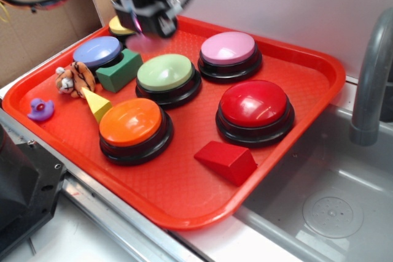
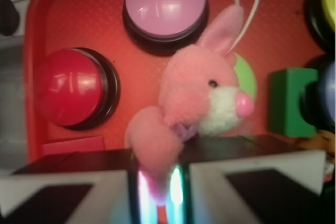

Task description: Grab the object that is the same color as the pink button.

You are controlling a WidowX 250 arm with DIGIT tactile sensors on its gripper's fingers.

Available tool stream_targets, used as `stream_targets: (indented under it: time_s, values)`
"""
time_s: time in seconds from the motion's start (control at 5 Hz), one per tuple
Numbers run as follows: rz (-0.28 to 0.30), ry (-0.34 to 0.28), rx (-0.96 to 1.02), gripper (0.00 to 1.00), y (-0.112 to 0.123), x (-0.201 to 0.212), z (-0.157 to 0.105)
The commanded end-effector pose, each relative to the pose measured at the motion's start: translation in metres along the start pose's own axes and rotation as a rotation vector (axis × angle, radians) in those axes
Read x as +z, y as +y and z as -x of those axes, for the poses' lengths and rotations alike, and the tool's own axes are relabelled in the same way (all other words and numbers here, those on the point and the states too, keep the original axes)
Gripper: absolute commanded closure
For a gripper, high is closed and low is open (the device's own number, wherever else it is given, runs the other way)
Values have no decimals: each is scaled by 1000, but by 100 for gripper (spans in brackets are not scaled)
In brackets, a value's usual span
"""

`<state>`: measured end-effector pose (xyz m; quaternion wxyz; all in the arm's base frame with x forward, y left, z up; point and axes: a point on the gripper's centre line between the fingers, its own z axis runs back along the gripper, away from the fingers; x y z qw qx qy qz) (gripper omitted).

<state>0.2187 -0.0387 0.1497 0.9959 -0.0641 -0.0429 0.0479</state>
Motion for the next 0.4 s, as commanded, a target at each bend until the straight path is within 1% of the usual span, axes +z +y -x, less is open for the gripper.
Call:
stream_targets:
  time_s: [0.0, 0.2]
  values:
    - [-27, -30, 36, 100, 49, 69, 16]
    - [-36, -24, 126, 100, 55, 62, 19]
